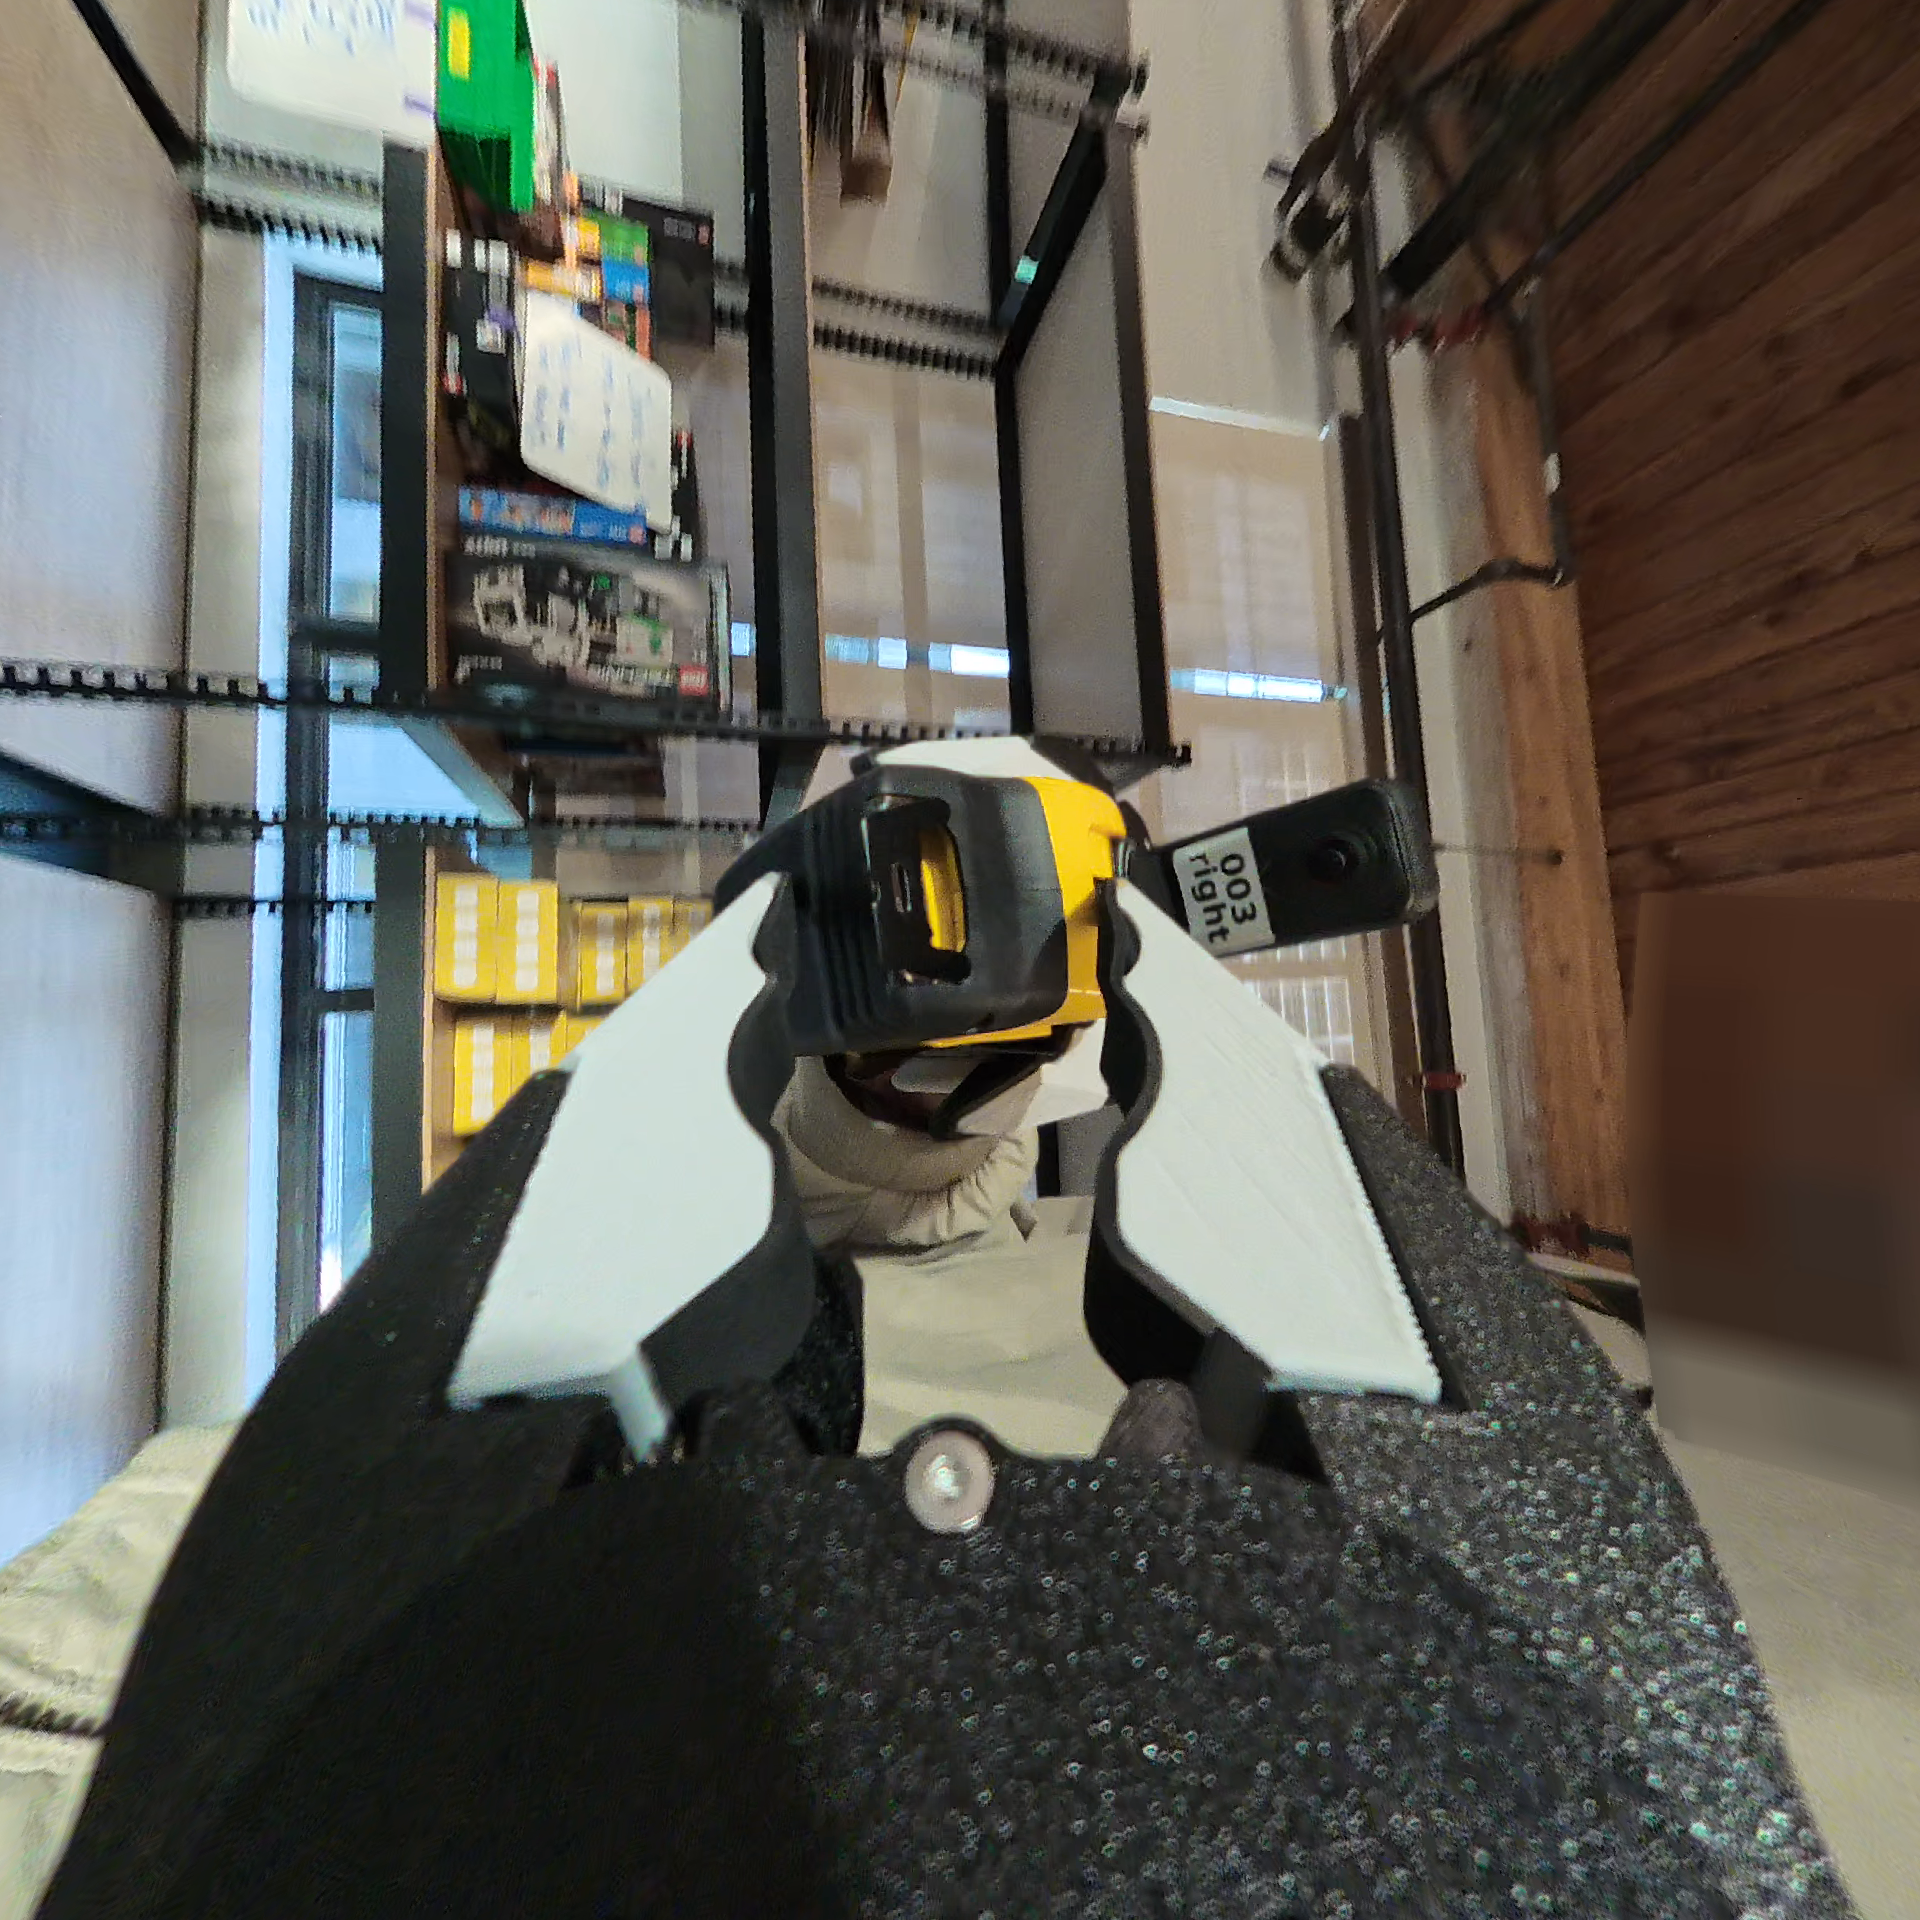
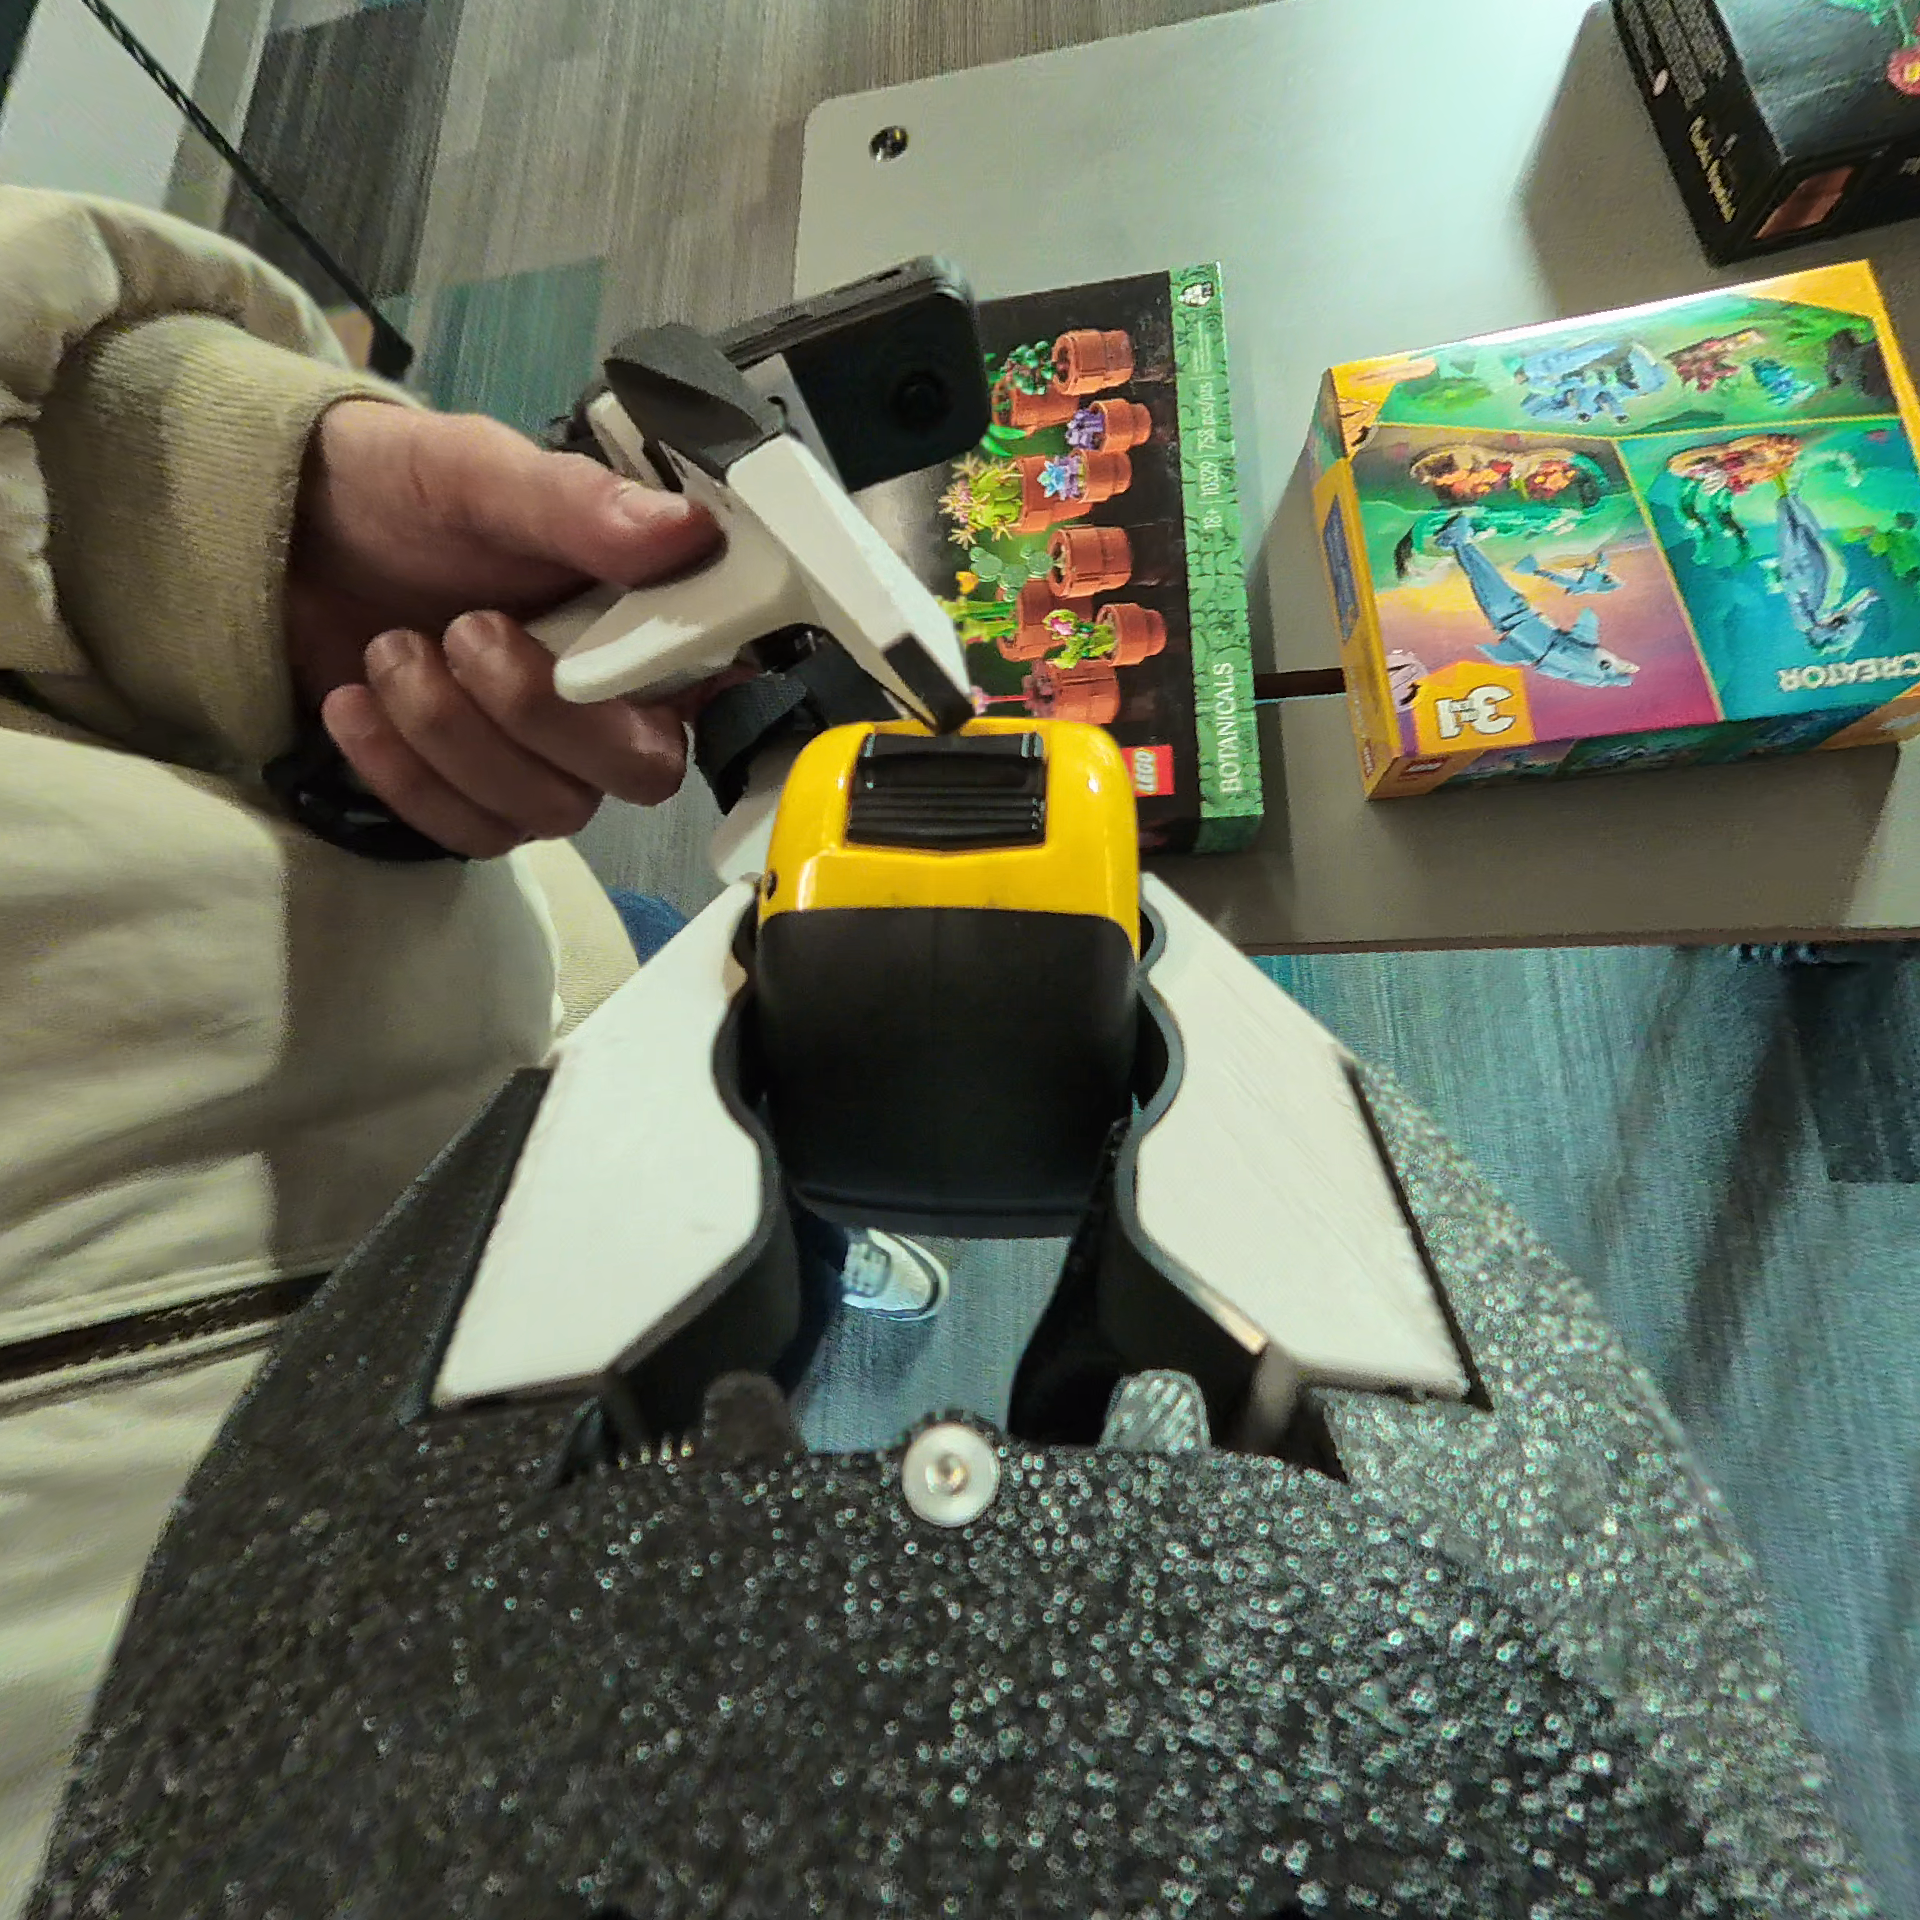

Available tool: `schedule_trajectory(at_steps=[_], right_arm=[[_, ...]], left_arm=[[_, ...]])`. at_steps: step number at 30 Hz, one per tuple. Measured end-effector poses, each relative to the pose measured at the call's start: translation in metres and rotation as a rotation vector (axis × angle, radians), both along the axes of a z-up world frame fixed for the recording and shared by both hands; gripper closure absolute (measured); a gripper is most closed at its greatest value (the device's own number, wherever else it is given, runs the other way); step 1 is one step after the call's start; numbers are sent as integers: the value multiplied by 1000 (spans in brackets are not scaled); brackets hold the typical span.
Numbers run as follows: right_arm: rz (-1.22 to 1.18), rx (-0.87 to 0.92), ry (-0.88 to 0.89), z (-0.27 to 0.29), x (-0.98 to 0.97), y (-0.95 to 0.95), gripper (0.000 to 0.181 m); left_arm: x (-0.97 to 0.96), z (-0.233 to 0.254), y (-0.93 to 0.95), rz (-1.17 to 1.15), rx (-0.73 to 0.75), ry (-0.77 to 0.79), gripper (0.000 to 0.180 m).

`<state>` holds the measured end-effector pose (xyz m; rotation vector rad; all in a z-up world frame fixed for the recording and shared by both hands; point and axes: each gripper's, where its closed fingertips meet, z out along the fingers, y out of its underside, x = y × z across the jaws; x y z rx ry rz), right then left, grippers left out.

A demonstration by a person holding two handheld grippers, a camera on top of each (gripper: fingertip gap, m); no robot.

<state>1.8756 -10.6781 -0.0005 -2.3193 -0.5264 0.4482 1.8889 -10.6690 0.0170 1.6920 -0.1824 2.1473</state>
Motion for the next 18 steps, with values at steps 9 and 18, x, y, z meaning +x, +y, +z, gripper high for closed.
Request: schedule_trajectory(at_steps=[9, 18], right_arm=[[325, -103, -143, -55, 37, 67, 112], [769, -57, -135, -87, 94, 180, 112]], left_arm=[[35, -41, 77, 255, 101, 61, 123], [71, -79, 205, 484, 188, 101, 149]])
